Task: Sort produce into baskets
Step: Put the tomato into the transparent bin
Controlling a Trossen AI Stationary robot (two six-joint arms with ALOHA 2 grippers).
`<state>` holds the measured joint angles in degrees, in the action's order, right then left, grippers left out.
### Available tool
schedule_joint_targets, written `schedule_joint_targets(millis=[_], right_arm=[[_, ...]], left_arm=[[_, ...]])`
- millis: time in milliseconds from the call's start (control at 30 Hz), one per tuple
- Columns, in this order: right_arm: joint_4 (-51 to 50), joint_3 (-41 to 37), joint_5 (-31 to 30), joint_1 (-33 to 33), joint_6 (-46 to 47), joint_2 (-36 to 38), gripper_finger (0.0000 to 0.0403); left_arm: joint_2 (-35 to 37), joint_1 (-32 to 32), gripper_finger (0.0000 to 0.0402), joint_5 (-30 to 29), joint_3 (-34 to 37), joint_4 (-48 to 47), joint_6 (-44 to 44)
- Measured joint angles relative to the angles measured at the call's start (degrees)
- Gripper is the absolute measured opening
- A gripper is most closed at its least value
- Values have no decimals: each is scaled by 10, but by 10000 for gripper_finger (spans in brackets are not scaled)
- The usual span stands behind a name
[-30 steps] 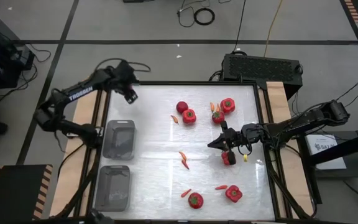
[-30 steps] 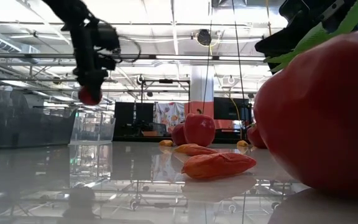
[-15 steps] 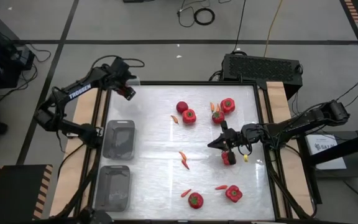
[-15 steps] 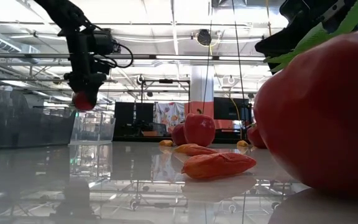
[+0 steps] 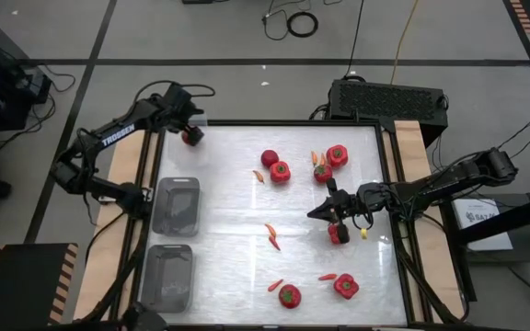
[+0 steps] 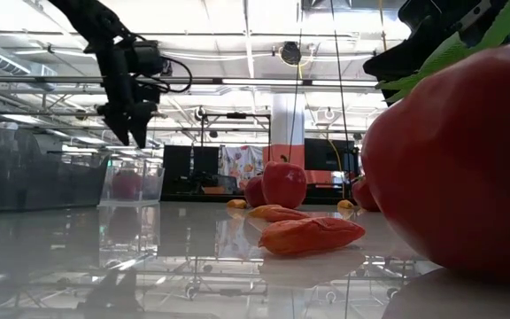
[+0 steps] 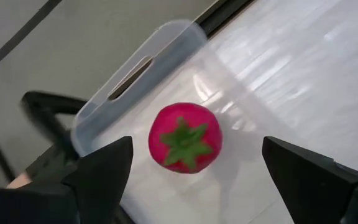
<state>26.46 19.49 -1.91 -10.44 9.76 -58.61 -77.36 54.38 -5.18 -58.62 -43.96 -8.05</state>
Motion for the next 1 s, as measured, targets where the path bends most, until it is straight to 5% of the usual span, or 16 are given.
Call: schedule_joint_targets(millis=[433, 867, 1000], right_arm=[[0, 0, 0, 0, -2, 0, 0], [12, 0, 0, 0, -3, 0, 0], [17, 0, 0, 0, -4, 0, 0]], left_arm=[[0, -96, 364, 123, 0, 79, 18], [-66, -273, 363, 125, 0, 228, 29], [-134, -303, 363, 118, 0, 293, -54]])
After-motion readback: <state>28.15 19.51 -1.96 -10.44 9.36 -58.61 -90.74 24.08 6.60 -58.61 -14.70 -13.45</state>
